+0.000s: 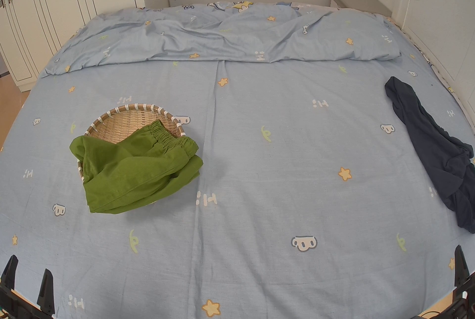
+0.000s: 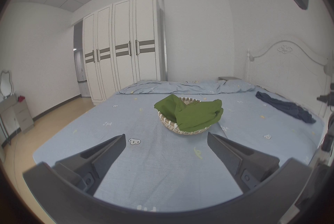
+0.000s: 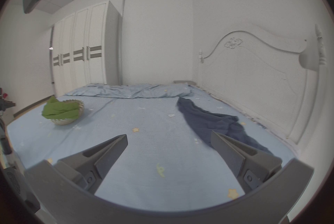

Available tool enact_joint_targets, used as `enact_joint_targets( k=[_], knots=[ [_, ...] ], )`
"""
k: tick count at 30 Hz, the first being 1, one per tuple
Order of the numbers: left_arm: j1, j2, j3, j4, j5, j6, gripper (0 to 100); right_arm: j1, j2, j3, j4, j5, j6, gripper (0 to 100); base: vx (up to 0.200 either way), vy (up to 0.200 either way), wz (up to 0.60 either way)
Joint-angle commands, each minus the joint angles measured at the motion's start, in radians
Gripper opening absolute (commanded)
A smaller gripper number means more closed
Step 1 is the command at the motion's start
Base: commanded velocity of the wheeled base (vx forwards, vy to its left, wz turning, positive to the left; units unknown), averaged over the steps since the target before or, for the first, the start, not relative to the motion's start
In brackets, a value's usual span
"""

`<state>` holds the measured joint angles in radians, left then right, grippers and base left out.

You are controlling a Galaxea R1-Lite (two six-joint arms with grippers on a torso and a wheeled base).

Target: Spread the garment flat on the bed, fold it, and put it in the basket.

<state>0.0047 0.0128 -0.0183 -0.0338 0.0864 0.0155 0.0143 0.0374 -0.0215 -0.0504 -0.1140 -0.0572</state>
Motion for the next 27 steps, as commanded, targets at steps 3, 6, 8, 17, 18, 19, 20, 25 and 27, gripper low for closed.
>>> enact_joint_targets(
  k=[3, 6, 8, 17, 18, 19, 20, 25, 27],
  knots=[
    [0.0, -0.013, 0.017, 0.008, 0.024, -0.069, 100, -0.011, -0.037, 0.017, 0.084, 0.126, 0.056, 100, 0.0, 0.0, 0.0],
    [0.001, -0.013, 0.018, 0.002, 0.023, -0.063, 100, -0.013, -0.037, 0.02, 0.064, 0.126, 0.057, 100, 0.0, 0.0, 0.0],
    [0.001, -0.013, 0.018, 0.008, 0.01, -0.046, 100, -0.014, -0.037, 0.02, 0.06, 0.122, 0.065, 100, 0.0, 0.0, 0.0],
    [-0.011, 0.01, 0.017, 0.035, -0.071, -0.019, 100, -0.013, -0.037, 0.021, 0.058, 0.114, 0.065, 100, 0.0, 0.0, 0.0],
    [-0.009, 0.0, 0.017, 0.035, -0.071, -0.019, 100, -0.013, -0.037, 0.021, 0.057, 0.113, 0.066, 100, 0.0, 0.0, 0.0],
    [-0.009, -0.002, 0.017, 0.034, -0.073, -0.02, 100, -0.013, -0.037, 0.021, 0.057, 0.111, 0.07, 100, 0.0, 0.0, 0.0],
    [-0.009, -0.002, 0.017, 0.034, -0.073, -0.02, 100, -0.013, -0.037, 0.021, 0.057, 0.111, 0.07, 100, 0.0, 0.0, 0.0],
    [-0.009, -0.002, 0.017, 0.035, -0.071, -0.022, 100, -0.013, -0.037, 0.021, 0.057, 0.113, 0.066, 100, 0.0, 0.0, 0.0],
    [-0.009, -0.002, 0.017, 0.034, -0.071, -0.02, 100, -0.013, -0.037, 0.021, 0.057, 0.113, 0.066, 100, 0.0, 0.0, 0.0]
  ],
)
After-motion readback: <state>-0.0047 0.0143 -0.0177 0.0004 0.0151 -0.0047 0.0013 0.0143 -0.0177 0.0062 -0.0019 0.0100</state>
